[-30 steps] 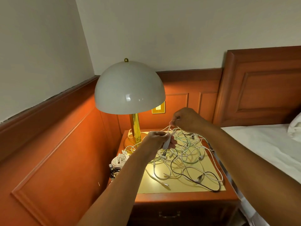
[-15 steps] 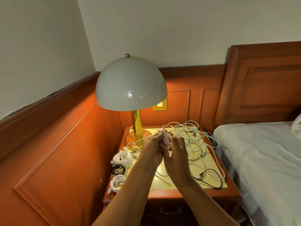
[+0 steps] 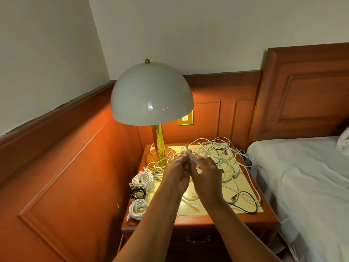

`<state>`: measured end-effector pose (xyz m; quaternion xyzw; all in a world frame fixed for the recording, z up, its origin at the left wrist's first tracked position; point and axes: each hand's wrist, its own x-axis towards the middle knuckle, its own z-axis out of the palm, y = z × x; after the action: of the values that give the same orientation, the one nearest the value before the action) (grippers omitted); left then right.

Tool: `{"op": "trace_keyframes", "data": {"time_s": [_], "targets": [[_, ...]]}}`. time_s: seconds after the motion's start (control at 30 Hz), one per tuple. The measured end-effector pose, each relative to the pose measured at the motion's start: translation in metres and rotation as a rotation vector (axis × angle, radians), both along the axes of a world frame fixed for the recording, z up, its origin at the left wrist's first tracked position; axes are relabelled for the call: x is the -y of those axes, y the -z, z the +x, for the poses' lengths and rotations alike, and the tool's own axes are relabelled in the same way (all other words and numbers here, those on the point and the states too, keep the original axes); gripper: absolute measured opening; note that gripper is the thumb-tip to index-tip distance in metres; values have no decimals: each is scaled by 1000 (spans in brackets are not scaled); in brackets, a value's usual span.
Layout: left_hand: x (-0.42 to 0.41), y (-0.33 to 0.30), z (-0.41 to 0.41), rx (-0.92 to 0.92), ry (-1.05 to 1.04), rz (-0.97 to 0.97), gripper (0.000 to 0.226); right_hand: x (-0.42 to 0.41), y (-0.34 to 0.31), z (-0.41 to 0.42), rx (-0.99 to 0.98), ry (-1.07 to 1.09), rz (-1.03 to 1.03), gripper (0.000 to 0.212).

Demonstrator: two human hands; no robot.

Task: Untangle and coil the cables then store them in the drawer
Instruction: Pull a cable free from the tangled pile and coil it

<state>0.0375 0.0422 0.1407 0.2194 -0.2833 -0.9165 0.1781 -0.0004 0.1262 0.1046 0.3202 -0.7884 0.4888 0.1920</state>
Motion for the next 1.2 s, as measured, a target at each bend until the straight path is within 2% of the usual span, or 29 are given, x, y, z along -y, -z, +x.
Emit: {"op": "trace_keyframes", "data": {"time_s": [0.2,0.37,0.63,0.77,0.9,1.0,1.1,1.17,1.2], "targets": [[6,-13,6,13,211,-173,24,-1,-2,-5,110,34,-94,26],[2,-14,-3,171,50,-339,18,3,-1,-1,118,39,-101,29],[-19,-3,-13,284,-207,-585,20,5,-3,-5,102,60,-74,26],[-24,-5,-8,207,-75,-592,28,2,1,-10,127,82,-57,28],[-17,-18,3,113,104,-520,22,0,-2,-8,137,50,-99,25],[-3,-27,15,132,208,-513,20,-5,3,-5,123,3,-159,18],[0,-23,26,251,168,-674,17,-7,7,-2,149,16,-165,17],[-1,-17,29,310,24,-870,15,-9,6,-1,162,24,-147,18],[0,-14,31,369,-72,-1038,17,-12,5,-1,173,16,-139,19]]}}
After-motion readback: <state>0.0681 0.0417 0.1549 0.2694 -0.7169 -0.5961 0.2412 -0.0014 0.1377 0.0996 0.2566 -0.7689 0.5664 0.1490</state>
